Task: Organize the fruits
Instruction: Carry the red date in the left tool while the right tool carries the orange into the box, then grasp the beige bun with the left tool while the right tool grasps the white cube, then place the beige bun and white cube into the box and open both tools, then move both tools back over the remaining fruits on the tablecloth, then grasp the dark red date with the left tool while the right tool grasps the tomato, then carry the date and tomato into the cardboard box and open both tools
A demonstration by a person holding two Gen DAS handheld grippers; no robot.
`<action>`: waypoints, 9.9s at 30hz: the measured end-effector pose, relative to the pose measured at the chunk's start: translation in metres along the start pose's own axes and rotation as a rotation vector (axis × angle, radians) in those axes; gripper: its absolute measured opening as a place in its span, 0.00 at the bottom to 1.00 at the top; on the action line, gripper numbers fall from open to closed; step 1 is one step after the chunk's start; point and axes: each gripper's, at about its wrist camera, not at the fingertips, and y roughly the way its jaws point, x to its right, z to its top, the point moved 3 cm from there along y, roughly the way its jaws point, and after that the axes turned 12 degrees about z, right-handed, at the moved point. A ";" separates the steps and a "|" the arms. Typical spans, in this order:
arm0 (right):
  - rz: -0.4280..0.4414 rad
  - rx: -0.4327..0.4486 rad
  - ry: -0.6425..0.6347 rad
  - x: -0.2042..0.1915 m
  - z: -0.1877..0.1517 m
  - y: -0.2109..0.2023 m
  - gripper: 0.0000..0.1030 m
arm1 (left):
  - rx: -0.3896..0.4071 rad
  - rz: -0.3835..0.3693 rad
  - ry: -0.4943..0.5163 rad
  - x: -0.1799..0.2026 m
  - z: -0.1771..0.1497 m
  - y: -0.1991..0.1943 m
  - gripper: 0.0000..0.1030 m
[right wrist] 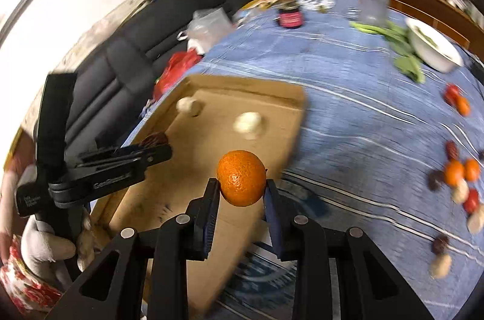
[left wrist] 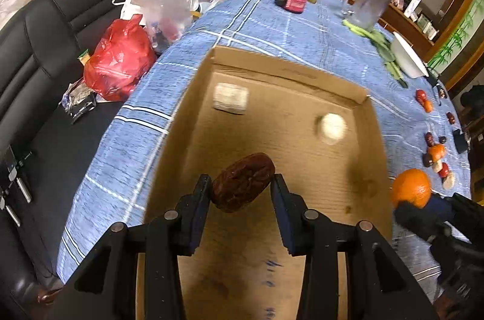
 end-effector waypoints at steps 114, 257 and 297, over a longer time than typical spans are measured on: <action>-0.207 0.137 0.334 0.246 -0.099 -0.168 0.37 | 0.020 -0.328 0.266 0.296 -0.084 -0.054 0.29; -0.179 0.080 0.277 0.278 -0.071 -0.138 0.31 | 0.004 -0.294 0.435 0.366 -0.082 -0.023 0.30; 0.112 -0.118 -0.016 -0.016 -0.030 0.034 0.32 | -0.046 -0.093 -0.051 0.003 -0.056 -0.013 0.18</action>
